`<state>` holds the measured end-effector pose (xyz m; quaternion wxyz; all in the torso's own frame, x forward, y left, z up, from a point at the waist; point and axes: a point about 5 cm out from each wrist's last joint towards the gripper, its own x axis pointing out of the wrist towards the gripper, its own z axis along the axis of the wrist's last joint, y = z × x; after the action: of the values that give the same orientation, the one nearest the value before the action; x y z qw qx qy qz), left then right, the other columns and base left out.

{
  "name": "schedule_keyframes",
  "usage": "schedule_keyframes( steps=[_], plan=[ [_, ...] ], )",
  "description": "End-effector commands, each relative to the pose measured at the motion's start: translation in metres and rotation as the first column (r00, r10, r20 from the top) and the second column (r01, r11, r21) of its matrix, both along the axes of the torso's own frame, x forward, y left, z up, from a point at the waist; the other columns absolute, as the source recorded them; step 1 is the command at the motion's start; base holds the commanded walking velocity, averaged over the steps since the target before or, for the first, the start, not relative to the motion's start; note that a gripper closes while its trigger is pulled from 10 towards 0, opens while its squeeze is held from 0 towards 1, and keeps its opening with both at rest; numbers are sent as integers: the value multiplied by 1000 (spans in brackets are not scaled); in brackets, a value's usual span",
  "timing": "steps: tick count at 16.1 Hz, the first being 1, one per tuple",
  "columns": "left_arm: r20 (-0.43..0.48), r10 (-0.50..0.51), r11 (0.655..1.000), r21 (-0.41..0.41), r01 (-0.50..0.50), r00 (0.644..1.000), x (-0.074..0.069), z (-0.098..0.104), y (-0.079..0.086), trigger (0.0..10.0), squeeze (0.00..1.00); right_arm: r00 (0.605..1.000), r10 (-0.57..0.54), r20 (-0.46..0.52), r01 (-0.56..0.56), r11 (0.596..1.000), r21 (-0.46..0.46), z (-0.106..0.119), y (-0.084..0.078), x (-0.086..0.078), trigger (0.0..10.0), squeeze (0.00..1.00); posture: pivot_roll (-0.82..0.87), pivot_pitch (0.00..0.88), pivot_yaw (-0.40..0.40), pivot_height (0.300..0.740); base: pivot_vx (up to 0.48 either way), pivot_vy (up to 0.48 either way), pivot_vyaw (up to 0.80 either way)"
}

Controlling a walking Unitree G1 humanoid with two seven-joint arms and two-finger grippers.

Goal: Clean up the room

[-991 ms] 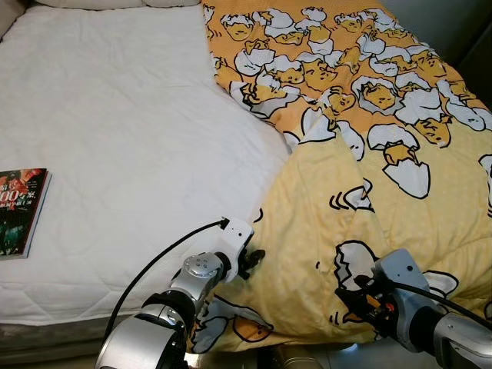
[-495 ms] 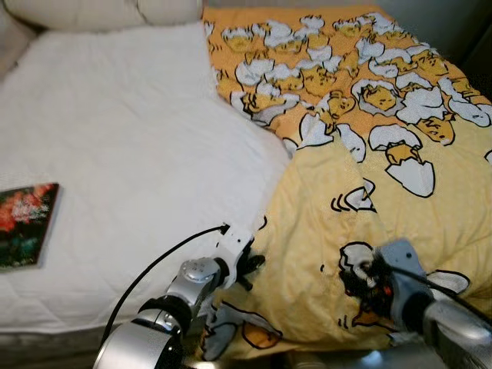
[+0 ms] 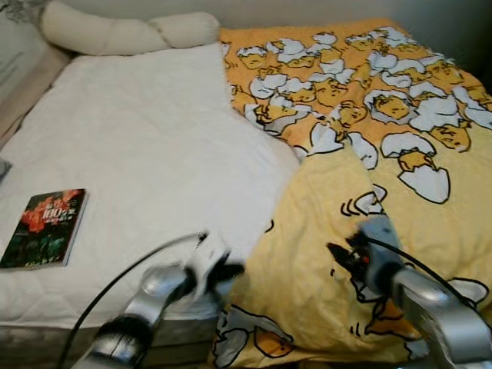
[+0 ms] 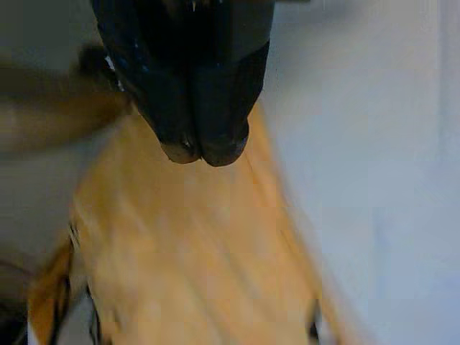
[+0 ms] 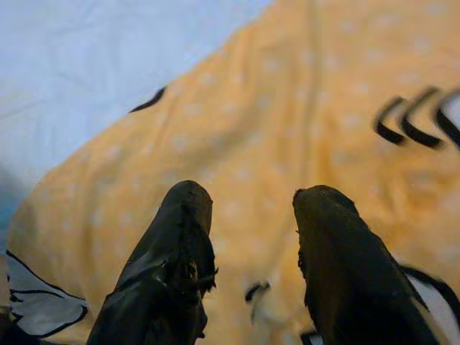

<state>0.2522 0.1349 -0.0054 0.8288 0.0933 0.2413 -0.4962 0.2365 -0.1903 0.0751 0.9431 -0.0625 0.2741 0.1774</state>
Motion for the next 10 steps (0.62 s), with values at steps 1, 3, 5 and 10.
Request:
schedule_keyframes(
  steps=[1, 3, 5, 10],
  plan=[
    [15, -28, 999, 29, 28, 999, -3, 2, 6, 0, 0, 999, 32, 4, -32, 999, -16, -3, 5, 5, 10000, 0, -145, 0, 50, 740, 0, 0, 0],
    [95, 142, 988, 51, -148, 985, 6, 5, 17, 0, 0, 999, 45, 25, -45, 999, 2, -5, 11, 17, 10000, 0, -133, 0, 38, 740, 0, 0, 0],
    [214, 348, 936, -26, -350, 913, 25, 24, 24, 10000, 0, 998, 48, 47, -49, 998, 28, -6, 22, 26, 10000, 0, -115, 0, 39, 740, 0, 0, 0],
    [340, 683, 729, -276, -626, 646, 39, 72, 47, 10000, 1000, 963, -201, 178, 178, 975, 134, -3, 22, 34, 10000, 1000, -86, 0, 57, 740, 0, 0, 0]
  ],
)
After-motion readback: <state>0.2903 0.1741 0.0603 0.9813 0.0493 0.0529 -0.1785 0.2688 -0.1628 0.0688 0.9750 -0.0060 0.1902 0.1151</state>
